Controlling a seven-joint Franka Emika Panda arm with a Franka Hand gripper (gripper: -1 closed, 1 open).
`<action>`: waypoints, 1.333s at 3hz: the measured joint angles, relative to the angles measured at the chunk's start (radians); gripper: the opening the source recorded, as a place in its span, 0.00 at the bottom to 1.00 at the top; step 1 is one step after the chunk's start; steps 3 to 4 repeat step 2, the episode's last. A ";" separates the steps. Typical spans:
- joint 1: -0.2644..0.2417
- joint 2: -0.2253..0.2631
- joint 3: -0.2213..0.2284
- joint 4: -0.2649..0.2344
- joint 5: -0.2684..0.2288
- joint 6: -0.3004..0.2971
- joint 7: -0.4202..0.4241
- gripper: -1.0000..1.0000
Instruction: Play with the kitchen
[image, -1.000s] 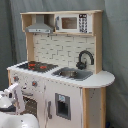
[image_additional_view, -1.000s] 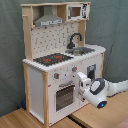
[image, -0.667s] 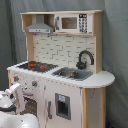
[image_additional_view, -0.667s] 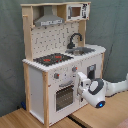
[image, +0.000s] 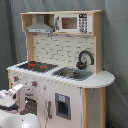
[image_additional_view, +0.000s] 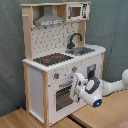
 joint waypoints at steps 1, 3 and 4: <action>-0.027 0.000 -0.005 0.006 -0.001 0.080 -0.061 1.00; 0.004 0.002 -0.038 0.008 -0.001 0.096 -0.149 1.00; 0.004 0.002 -0.038 0.008 -0.001 0.096 -0.149 1.00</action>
